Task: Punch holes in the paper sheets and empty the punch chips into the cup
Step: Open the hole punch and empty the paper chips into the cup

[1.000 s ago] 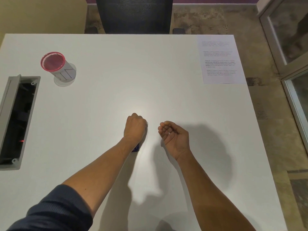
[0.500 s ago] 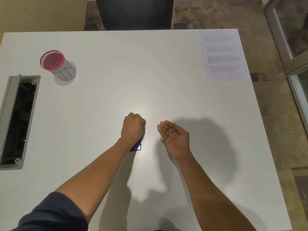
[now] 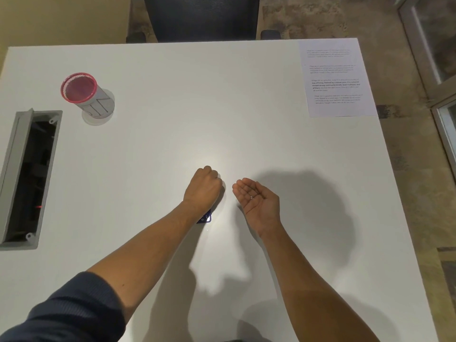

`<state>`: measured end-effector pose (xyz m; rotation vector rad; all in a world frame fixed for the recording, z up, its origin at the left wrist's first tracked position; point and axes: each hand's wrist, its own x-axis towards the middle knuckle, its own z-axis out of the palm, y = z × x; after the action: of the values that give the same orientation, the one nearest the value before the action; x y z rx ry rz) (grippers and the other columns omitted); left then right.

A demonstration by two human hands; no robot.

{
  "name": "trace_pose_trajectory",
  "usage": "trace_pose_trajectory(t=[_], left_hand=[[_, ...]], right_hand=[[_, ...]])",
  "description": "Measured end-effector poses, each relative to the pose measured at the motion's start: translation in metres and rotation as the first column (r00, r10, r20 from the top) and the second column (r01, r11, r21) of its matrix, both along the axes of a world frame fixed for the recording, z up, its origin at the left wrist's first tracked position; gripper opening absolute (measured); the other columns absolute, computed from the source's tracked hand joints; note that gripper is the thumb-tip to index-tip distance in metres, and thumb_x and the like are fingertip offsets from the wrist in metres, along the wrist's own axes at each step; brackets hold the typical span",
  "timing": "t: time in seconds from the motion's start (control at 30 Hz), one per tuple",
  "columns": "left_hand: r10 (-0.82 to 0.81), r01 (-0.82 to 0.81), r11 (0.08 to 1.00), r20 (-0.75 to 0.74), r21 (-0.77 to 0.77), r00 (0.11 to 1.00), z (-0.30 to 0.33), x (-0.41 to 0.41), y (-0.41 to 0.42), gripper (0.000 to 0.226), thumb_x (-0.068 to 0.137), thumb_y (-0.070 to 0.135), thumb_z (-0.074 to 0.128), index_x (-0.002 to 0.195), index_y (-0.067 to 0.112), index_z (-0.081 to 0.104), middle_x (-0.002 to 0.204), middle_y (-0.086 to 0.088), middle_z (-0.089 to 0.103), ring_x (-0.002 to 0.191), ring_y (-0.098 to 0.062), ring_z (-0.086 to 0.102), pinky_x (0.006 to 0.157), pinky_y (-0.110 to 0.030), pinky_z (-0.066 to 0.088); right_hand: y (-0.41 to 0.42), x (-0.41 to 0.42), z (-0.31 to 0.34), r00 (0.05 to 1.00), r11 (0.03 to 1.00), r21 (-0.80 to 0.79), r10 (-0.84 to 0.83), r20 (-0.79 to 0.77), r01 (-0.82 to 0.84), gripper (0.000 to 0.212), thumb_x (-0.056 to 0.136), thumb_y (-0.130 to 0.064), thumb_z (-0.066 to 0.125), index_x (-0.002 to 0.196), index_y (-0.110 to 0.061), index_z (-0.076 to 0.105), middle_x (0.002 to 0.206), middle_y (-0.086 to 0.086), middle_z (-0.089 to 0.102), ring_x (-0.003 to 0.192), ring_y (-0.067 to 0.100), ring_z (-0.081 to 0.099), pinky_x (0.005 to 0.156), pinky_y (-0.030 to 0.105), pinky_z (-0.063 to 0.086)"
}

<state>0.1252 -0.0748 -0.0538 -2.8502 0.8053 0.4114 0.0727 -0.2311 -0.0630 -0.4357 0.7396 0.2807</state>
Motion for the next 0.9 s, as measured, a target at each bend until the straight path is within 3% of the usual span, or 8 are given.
trace_pose_trajectory(t=[0.17, 0.37, 0.63, 0.73, 0.8, 0.9], left_hand=[[-0.079, 0.08, 0.994, -0.016, 0.07, 0.997, -0.011, 0.006, 0.001, 0.022, 0.084, -0.002, 0.044, 0.089, 0.01, 0.062, 0.09, -0.005, 0.061, 0.094, -0.027, 0.053, 0.072, -0.033, 0.03], [-0.1, 0.099, 0.99, 0.005, 0.103, 0.995, -0.013, 0.011, -0.001, 0.021, 0.089, 0.0, 0.043, 0.089, 0.01, 0.061, 0.09, -0.005, 0.062, 0.092, -0.026, 0.052, 0.071, -0.033, 0.027], [0.0, 0.001, 0.997, -0.018, 0.082, 1.0, -0.017, 0.013, -0.004, 0.016, 0.09, 0.007, 0.044, 0.088, 0.009, 0.06, 0.091, -0.007, 0.063, 0.088, -0.027, 0.053, 0.071, -0.034, 0.03], [0.123, -0.13, 0.99, -0.109, -0.056, 0.986, -0.012, 0.018, -0.001, 0.021, 0.09, 0.018, 0.047, 0.081, 0.008, 0.062, 0.085, -0.008, 0.066, 0.083, -0.029, 0.055, 0.069, -0.034, 0.036], [0.231, -0.313, 0.905, -0.284, -0.29, 0.931, -0.004, 0.018, 0.004, 0.025, 0.084, 0.018, 0.05, 0.07, 0.002, 0.063, 0.071, -0.01, 0.068, 0.067, -0.028, 0.054, 0.066, -0.04, 0.046], [0.3, -0.583, 0.604, -0.522, -0.543, 0.798, 0.011, 0.007, 0.01, 0.027, 0.09, 0.013, 0.05, 0.066, 0.008, 0.06, 0.065, 0.001, 0.068, 0.057, -0.012, 0.057, 0.06, -0.033, 0.048]], right_hand=[[0.0, -0.002, 0.0, 1.0, 1.0, 0.004, 0.001, -0.006, -0.001, 0.036, 0.097, -0.007, 0.045, 0.086, 0.01, 0.075, 0.095, 0.027, 0.073, 0.092, 0.039, 0.073, 0.073, 0.039, 0.061], [-0.003, -0.004, 0.003, 1.0, 0.999, 0.027, -0.022, 0.005, 0.022, 0.037, 0.098, -0.008, 0.045, 0.088, 0.011, 0.074, 0.095, 0.027, 0.073, 0.093, 0.039, 0.073, 0.074, 0.04, 0.061], [-0.004, -0.005, 0.003, 0.999, 0.998, 0.053, -0.025, 0.02, 0.024, 0.037, 0.099, -0.01, 0.044, 0.089, 0.01, 0.074, 0.095, 0.026, 0.074, 0.092, 0.038, 0.073, 0.074, 0.04, 0.061], [-0.006, -0.005, 0.001, 0.999, 0.998, 0.063, -0.032, 0.02, 0.031, 0.037, 0.098, -0.011, 0.045, 0.09, 0.01, 0.074, 0.096, 0.026, 0.074, 0.093, 0.039, 0.073, 0.075, 0.04, 0.061], [-0.006, -0.004, 0.001, 0.999, 0.997, 0.068, -0.041, 0.02, 0.04, 0.038, 0.099, -0.011, 0.044, 0.09, 0.01, 0.074, 0.096, 0.027, 0.073, 0.094, 0.04, 0.072, 0.074, 0.041, 0.061], [-0.006, -0.004, 0.001, 0.999, 0.996, 0.072, -0.051, 0.014, 0.05, 0.04, 0.1, -0.013, 0.044, 0.09, 0.011, 0.074, 0.1, 0.028, 0.073, 0.097, 0.041, 0.072, 0.074, 0.042, 0.061]])
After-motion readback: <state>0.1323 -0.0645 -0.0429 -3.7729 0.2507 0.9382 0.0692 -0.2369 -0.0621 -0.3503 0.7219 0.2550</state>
